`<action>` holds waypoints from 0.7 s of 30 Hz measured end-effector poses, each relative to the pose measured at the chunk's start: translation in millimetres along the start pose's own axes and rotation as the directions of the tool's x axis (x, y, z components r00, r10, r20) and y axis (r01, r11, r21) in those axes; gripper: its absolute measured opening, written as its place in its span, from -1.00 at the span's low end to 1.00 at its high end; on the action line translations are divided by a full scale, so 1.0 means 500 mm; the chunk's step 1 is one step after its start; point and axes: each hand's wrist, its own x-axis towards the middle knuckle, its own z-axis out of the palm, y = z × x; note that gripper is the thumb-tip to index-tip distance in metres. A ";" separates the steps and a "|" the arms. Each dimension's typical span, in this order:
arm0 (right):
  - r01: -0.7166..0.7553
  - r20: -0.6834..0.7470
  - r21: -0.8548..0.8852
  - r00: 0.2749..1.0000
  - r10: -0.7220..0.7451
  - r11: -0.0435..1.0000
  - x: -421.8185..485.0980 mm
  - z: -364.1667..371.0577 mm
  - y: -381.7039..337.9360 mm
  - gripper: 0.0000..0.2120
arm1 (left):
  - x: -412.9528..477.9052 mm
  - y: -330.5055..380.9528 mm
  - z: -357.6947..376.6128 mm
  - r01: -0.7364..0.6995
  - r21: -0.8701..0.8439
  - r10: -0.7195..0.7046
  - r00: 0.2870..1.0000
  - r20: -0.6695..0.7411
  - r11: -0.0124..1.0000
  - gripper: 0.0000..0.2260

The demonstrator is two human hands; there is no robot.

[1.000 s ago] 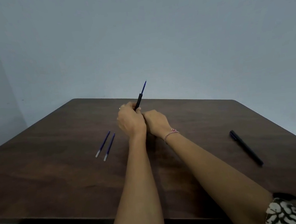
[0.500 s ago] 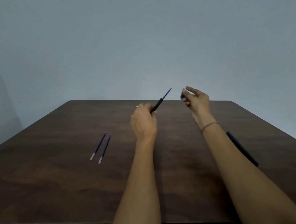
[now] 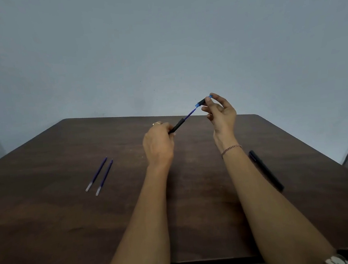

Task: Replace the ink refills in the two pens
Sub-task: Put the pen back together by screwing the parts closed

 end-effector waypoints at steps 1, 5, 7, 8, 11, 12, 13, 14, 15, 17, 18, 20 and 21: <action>0.007 -0.007 -0.001 1.000 -0.007 1.000 0.001 -0.002 -0.001 -0.85 | 0.001 0.000 0.000 0.004 -0.001 -0.004 1.000 -0.001 1.000 -0.86; 0.024 -0.015 -0.012 1.000 -0.024 1.000 0.005 -0.009 -0.001 -0.84 | 0.001 0.002 0.000 0.001 0.008 -0.001 1.000 0.003 1.000 -0.87; 0.028 -0.010 -0.018 1.000 -0.029 0.999 0.005 -0.009 0.000 -0.84 | 0.001 0.001 0.000 0.001 0.010 -0.001 1.000 -0.001 1.000 -0.86; 0.031 -0.007 -0.024 1.000 -0.031 0.999 0.006 -0.009 0.001 -0.84 | 0.001 0.001 0.000 0.001 0.007 -0.001 1.000 -0.005 1.000 -0.86; 0.033 0.002 -0.039 0.999 -0.032 0.999 0.006 -0.006 0.001 -0.84 | 0.001 0.002 -0.002 -0.006 0.009 0.006 1.000 -0.008 1.000 -0.86; 0.033 0.002 -0.041 0.999 -0.033 0.999 0.007 -0.006 0.001 -0.84 | 0.002 0.003 -0.002 -0.010 0.013 0.010 1.000 -0.008 1.000 -0.86; 0.033 0.002 -0.042 0.999 -0.033 0.999 0.007 -0.006 0.000 -0.84 | 0.001 0.003 -0.002 -0.012 0.016 0.012 1.000 -0.008 1.000 -0.86; 0.034 0.002 -0.044 0.999 -0.034 0.998 0.008 -0.006 0.000 -0.84 | 0.001 0.003 -0.003 -0.013 0.014 0.014 1.000 -0.009 1.000 -0.86; 0.035 0.005 -0.049 0.999 -0.035 0.998 0.008 -0.006 -0.001 -0.84 | 0.001 0.003 -0.003 -0.014 0.009 0.014 1.000 -0.013 1.000 -0.87; 0.036 0.014 -0.065 0.999 -0.035 0.997 0.009 -0.005 -0.001 -0.84 | 0.001 0.004 -0.004 -0.013 0.001 0.013 1.000 -0.022 1.000 -0.87; 0.037 0.020 -0.075 0.999 -0.035 0.997 0.008 -0.004 0.000 -0.83 | 0.002 0.004 -0.004 -0.011 -0.001 0.011 1.000 -0.024 1.000 -0.87; 0.039 0.030 -0.086 0.999 -0.037 0.995 0.006 -0.004 -0.001 -0.82 | 0.001 0.005 -0.005 -0.006 -0.006 0.006 1.000 -0.026 1.000 -0.87; 0.040 0.031 -0.089 0.999 -0.037 0.995 0.005 -0.004 -0.002 -0.82 | 0.001 0.005 -0.005 -0.004 -0.007 0.004 1.000 -0.027 1.000 -0.88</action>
